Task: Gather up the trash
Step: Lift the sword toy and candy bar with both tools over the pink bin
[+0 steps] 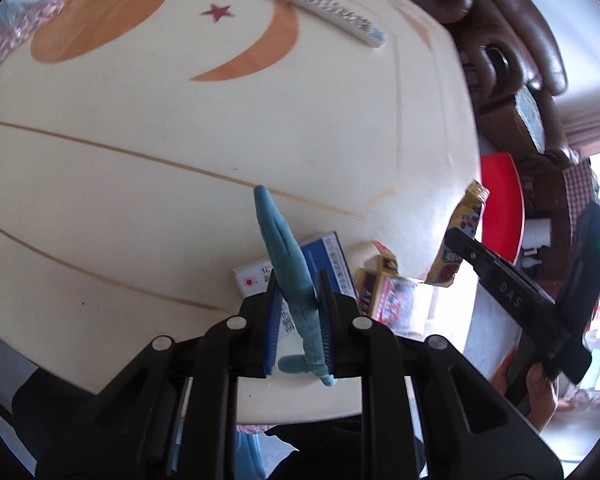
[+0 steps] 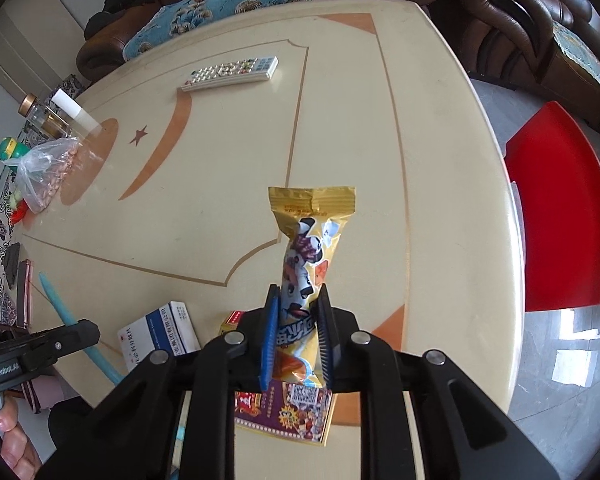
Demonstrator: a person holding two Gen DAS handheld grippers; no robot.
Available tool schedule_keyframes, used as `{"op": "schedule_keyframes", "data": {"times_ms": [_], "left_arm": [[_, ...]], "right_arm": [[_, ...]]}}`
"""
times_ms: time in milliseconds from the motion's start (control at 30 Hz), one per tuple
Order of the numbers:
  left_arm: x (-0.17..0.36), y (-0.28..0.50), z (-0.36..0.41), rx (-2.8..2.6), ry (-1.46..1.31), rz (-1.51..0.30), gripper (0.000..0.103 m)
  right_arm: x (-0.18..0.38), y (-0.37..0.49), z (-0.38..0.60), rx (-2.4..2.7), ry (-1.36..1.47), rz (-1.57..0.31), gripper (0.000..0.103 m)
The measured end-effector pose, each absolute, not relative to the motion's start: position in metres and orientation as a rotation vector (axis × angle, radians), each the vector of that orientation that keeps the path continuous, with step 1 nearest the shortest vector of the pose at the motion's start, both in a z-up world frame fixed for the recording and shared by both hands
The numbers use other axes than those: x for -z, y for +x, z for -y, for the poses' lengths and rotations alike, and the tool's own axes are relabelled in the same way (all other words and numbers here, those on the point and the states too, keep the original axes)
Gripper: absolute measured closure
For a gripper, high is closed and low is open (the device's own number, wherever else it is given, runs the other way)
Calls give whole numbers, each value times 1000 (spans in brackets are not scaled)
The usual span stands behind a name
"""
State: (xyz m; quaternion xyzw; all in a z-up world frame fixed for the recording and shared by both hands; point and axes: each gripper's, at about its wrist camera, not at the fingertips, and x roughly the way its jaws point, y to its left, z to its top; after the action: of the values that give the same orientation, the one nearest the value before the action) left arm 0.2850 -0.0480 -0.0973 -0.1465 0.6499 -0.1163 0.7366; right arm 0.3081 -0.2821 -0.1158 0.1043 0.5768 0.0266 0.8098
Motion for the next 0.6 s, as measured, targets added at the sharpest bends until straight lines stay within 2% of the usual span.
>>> {"op": "schedule_keyframes", "data": {"times_ms": [600], "left_arm": [[32, 227, 55, 393, -189, -1194, 88]], "right_arm": [[33, 234, 259, -101, 170, -1077, 85]]}}
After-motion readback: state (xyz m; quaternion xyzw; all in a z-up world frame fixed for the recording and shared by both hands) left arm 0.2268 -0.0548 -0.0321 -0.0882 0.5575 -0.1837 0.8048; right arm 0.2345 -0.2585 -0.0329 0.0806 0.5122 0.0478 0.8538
